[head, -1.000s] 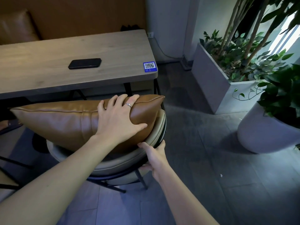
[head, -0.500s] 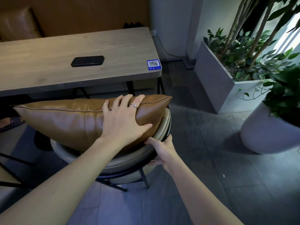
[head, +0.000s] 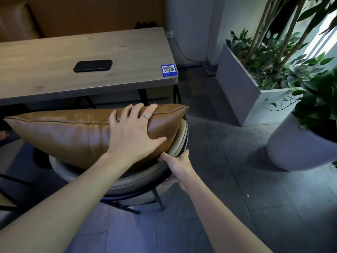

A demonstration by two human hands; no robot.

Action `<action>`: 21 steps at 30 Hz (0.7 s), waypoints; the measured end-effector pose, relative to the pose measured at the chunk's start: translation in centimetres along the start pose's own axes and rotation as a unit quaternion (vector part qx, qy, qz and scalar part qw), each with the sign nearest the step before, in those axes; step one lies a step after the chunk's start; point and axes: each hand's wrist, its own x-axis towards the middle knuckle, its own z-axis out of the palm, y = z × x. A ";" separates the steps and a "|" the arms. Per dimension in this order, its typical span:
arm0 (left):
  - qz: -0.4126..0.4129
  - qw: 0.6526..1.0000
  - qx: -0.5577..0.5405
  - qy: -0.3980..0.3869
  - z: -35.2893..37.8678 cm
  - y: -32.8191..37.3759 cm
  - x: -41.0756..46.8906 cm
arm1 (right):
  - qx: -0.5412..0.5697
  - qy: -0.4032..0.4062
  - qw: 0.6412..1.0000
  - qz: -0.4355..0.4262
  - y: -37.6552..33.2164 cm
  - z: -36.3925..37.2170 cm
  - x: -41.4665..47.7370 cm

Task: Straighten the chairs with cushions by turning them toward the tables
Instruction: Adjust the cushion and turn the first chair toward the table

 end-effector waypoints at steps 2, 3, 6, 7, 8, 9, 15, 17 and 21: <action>0.000 1.000 0.000 -0.004 -0.1 0.0 -0.1 | -0.003 -0.008 1.000 0.007 -0.1 -0.1 0.0; 0.000 1.000 0.002 -0.007 -0.1 0.0 -0.2 | -0.004 -0.011 1.000 0.009 -0.1 -0.1 0.0; 0.002 1.000 0.000 -0.022 -0.4 0.0 -0.3 | -0.012 -0.014 1.000 0.006 -0.2 -0.4 -0.2; 0.004 1.000 -0.002 -0.027 -0.6 0.0 -0.3 | -0.025 -0.013 1.000 0.001 -0.2 -0.5 -0.2; 0.008 0.999 -0.006 -0.034 -0.8 -0.1 -0.3 | -0.044 -0.009 0.999 -0.006 -0.2 -0.5 -0.3; 0.014 0.999 -0.011 -0.043 -1.1 -0.2 -0.2 | -0.066 -0.003 0.998 -0.015 -0.3 -0.5 -0.5; 0.040 0.994 -0.015 -0.098 -3.3 -2.5 -1.4 | -0.194 0.057 0.976 -0.077 -0.3 -0.3 -2.0; 0.039 0.994 -0.005 -0.103 -4.0 -3.5 -2.3 | -0.262 0.069 0.959 -0.084 -0.3 -0.1 -3.2; 0.027 0.993 0.002 -0.117 -6.2 -6.4 -3.8 | -0.481 0.099 0.867 -0.089 -1.7 0.8 -6.7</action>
